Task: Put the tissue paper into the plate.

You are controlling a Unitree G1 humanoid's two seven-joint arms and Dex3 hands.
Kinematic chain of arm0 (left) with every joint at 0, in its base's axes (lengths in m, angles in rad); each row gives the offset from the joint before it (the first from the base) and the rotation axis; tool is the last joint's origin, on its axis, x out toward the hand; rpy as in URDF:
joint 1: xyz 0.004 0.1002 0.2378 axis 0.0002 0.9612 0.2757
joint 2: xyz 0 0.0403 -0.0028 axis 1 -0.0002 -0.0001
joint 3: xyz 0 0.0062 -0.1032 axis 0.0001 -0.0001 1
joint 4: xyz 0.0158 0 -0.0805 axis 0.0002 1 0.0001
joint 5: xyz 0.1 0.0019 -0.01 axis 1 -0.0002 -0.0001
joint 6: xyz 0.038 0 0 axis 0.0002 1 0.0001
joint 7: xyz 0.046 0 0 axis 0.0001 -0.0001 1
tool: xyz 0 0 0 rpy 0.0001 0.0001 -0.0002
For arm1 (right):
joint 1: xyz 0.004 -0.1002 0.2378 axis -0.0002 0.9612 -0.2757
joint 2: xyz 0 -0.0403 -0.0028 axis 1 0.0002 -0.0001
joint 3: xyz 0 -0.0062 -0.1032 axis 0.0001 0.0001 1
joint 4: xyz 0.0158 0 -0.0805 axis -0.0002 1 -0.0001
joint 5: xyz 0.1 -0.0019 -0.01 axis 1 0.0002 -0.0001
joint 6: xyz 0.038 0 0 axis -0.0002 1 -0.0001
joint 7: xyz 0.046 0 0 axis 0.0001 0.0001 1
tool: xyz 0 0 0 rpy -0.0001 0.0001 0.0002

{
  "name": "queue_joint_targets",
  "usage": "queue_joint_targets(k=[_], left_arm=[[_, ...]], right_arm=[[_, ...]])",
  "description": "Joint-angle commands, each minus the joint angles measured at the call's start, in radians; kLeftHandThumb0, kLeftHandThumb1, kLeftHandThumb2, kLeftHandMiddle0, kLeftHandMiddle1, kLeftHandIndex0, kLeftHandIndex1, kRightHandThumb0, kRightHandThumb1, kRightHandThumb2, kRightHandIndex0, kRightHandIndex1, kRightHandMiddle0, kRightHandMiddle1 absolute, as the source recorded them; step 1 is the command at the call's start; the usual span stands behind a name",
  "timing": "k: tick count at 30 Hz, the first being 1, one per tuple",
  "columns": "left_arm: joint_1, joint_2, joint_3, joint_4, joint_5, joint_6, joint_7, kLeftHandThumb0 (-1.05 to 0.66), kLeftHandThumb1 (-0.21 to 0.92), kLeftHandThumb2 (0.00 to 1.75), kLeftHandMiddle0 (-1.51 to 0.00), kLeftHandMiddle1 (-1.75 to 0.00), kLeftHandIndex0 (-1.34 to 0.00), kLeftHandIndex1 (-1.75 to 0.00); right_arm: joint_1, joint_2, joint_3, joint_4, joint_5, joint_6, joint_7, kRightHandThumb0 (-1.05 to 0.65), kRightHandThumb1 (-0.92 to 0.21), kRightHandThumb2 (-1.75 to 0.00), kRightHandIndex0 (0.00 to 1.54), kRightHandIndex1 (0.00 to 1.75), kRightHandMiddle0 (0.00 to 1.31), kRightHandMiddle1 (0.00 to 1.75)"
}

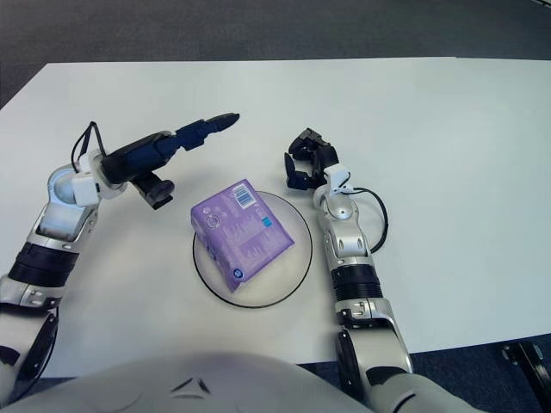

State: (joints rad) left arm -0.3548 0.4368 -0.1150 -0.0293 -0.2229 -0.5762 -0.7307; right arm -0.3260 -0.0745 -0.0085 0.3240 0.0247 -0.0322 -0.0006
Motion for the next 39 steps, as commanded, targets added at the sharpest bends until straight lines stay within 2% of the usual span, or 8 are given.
queue_joint_targets(k=[1,3,5,16,37,38,39], left_arm=[[0.154,0.008,0.071,-0.122,-0.125,0.026,0.026,-1.05,0.92,1.13,-0.08,-0.04,0.0,-0.22],[0.268,0.016,0.108,-0.222,-0.16,0.073,0.06,-1.05,0.92,1.13,-0.11,-0.06,0.0,-0.31],[0.286,0.016,0.114,-0.245,-0.163,0.091,0.066,-1.05,0.92,1.13,-0.13,-0.06,0.0,-0.34],[0.298,0.002,0.132,-0.287,-0.161,0.138,0.058,-1.05,0.92,1.13,-0.14,-0.06,0.0,-0.37],[0.301,-0.005,0.139,-0.3,-0.158,0.152,0.054,-1.05,0.92,1.13,-0.14,-0.06,0.0,-0.37],[0.263,-0.087,0.178,-0.181,-0.152,0.242,0.212,-1.05,0.92,1.13,-0.14,-0.06,0.0,-0.37],[0.233,-0.148,0.208,-0.091,-0.148,0.309,0.331,-1.02,0.92,1.11,-0.23,-0.24,-0.05,-0.55]], right_arm=[[0.125,0.037,-0.001,0.12,0.016,0.016,0.017,-0.46,-0.39,-1.23,1.0,1.75,0.56,1.75],[0.124,0.039,-0.007,0.132,0.024,0.011,0.027,-0.45,-0.4,-1.21,0.98,1.75,0.55,1.75],[0.12,0.038,-0.011,0.142,0.026,0.007,0.031,-0.45,-0.4,-1.2,0.98,1.75,0.54,1.75],[0.114,0.04,-0.022,0.157,0.018,-0.004,0.038,-0.45,-0.41,-1.2,0.97,1.75,0.54,1.75],[0.117,0.041,-0.024,0.152,0.017,-0.003,0.041,-0.45,-0.41,-1.2,0.97,1.75,0.54,1.75],[0.119,0.044,-0.027,0.154,0.017,-0.025,0.037,-0.45,-0.41,-1.2,0.97,1.75,0.54,1.75],[0.121,0.046,-0.029,0.155,0.017,-0.042,0.033,-0.45,-0.41,-1.2,0.97,1.75,0.54,1.75]])
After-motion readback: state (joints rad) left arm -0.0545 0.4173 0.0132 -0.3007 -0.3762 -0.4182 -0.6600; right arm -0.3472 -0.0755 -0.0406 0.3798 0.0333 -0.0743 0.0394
